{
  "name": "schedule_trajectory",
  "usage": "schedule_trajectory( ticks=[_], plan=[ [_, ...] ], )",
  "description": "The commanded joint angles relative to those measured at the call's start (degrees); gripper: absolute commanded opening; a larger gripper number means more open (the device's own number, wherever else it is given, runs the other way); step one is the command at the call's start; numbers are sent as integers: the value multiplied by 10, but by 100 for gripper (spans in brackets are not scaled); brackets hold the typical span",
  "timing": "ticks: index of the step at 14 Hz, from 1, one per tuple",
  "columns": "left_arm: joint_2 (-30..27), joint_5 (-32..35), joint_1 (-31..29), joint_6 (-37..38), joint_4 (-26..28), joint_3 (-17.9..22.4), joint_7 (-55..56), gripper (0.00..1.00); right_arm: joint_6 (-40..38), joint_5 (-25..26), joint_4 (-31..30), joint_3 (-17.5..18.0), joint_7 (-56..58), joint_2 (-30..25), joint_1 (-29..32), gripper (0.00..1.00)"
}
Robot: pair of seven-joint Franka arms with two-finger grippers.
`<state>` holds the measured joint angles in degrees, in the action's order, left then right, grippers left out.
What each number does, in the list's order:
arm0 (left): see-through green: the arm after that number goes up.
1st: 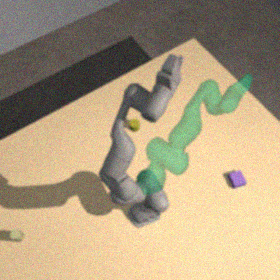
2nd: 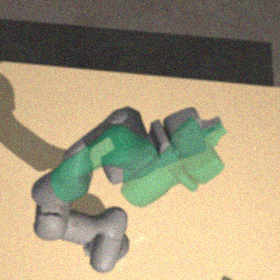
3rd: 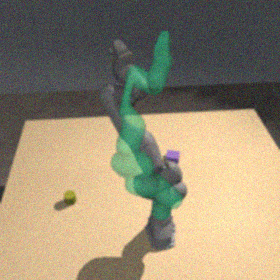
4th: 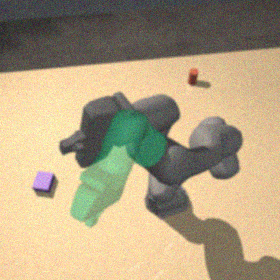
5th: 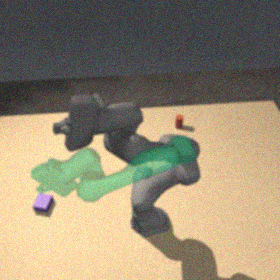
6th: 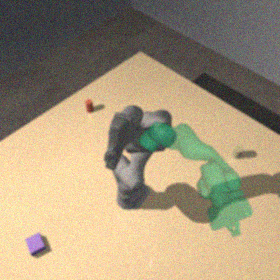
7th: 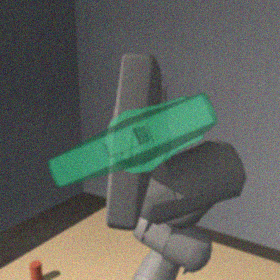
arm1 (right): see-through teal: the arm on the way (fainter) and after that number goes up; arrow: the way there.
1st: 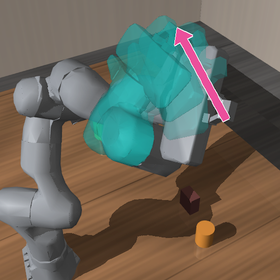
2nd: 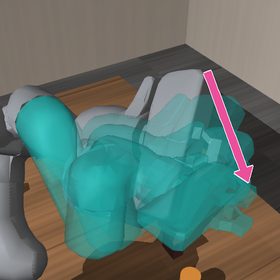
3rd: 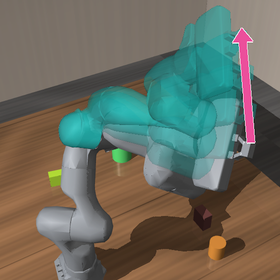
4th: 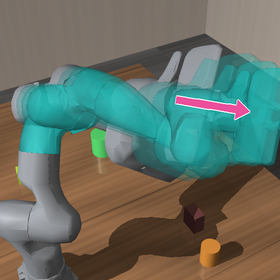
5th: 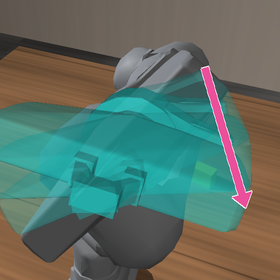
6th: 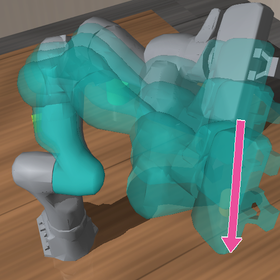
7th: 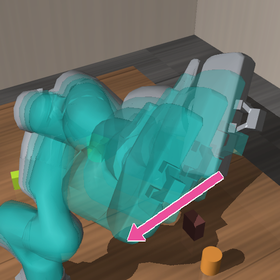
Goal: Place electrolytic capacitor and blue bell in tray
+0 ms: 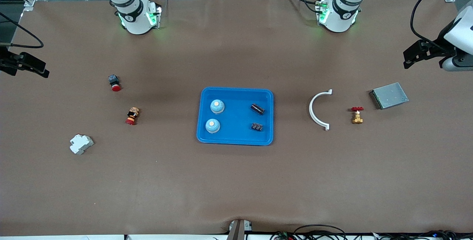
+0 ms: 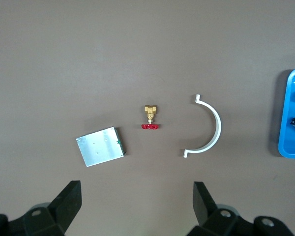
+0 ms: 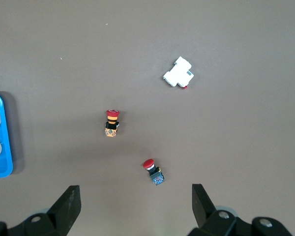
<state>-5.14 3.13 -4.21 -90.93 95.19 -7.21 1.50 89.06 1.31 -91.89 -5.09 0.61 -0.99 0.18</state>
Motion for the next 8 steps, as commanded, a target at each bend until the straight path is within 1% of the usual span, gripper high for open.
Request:
schedule_trajectory(
  ticks=[1,2,4,8],
  plan=[
    [-18,-31,-17,-5,5,1,-15,100,-10,-4,15,0,-3,5,-1,100],
    [-17,-39,-17,-5,5,4,-16,100,-11,-4,15,-1,0,5,3,100],
    [-15,-41,-17,-4,-3,5,-16,100,-38,-4,16,-1,-3,4,3,100],
    [-4,-41,-15,-4,-19,4,-11,100,-42,-5,20,0,-4,5,0,100]
  ],
)
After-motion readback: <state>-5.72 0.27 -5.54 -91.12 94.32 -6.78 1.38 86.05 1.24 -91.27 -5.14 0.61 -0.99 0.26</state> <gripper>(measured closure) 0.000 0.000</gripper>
